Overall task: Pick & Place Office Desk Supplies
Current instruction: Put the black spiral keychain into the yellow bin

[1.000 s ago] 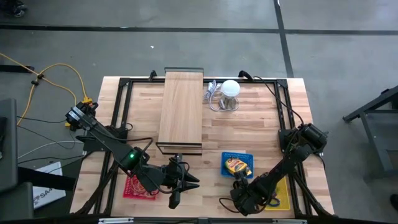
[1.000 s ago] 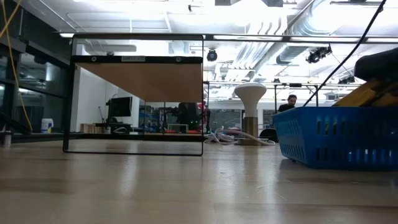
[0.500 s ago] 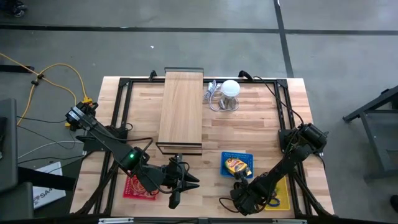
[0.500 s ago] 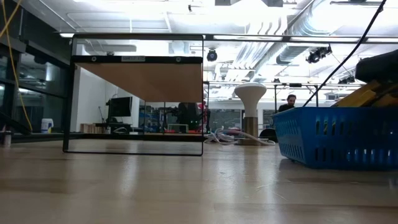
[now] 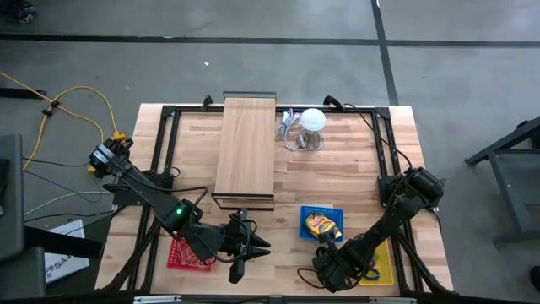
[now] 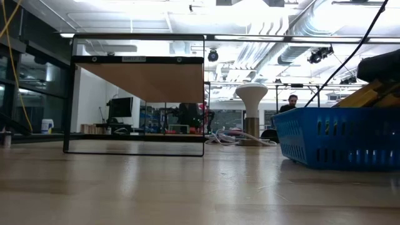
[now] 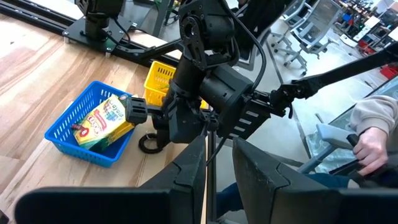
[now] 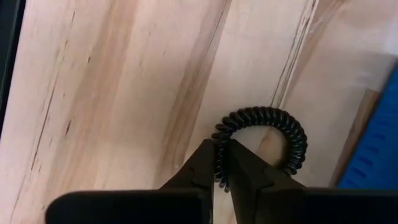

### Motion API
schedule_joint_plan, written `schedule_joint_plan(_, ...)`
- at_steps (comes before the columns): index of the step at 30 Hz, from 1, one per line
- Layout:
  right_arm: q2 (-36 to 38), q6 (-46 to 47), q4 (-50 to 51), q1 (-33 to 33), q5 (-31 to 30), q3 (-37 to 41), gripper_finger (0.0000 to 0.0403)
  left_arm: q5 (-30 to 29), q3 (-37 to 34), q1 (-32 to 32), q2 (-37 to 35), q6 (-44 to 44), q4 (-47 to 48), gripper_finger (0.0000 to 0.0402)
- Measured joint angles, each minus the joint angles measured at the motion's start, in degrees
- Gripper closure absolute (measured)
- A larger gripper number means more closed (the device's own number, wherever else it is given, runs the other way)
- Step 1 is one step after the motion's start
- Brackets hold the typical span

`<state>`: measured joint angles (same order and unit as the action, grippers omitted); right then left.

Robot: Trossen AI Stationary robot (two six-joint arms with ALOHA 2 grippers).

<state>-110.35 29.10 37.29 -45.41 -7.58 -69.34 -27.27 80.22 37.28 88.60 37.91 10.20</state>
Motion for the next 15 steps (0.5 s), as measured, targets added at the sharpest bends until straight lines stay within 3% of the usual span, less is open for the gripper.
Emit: schedule_joint_plan(15,8.16,1.17,0.26,-4.53,-8.53,-0.02,0.0388,0.0,0.0,0.0,-0.02,0.0,0.0,0.0325)
